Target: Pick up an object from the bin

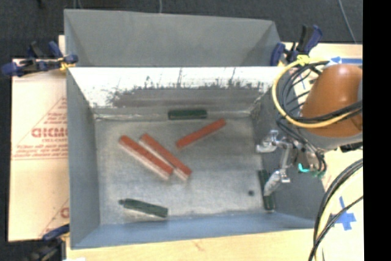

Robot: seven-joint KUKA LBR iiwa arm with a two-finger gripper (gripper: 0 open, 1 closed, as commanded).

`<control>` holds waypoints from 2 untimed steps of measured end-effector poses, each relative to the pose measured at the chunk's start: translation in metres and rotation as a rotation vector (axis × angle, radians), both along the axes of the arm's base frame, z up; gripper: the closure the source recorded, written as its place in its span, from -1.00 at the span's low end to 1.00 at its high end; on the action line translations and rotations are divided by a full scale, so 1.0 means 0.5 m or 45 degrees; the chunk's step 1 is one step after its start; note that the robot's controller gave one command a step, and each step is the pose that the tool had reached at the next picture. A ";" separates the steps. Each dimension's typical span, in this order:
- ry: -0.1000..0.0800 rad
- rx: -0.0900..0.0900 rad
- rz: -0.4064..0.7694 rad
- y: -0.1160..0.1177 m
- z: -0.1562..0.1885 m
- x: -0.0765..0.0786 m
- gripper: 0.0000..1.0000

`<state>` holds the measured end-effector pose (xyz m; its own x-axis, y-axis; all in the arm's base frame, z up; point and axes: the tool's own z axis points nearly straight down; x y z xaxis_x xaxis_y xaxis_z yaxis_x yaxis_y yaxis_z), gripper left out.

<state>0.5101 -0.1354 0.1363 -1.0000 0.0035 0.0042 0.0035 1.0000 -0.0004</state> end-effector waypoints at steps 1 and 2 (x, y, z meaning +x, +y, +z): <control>-0.009 -0.002 0.004 0.001 0.008 0.004 -1.00; -0.012 -0.002 0.185 0.034 -0.036 0.100 -1.00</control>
Offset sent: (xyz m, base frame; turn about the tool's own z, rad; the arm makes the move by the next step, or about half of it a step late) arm 0.1427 0.0544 -0.0663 -0.4362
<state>0.5599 -0.1182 0.1183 -0.9899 -0.1415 -0.0052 -0.1415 0.9899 -0.0029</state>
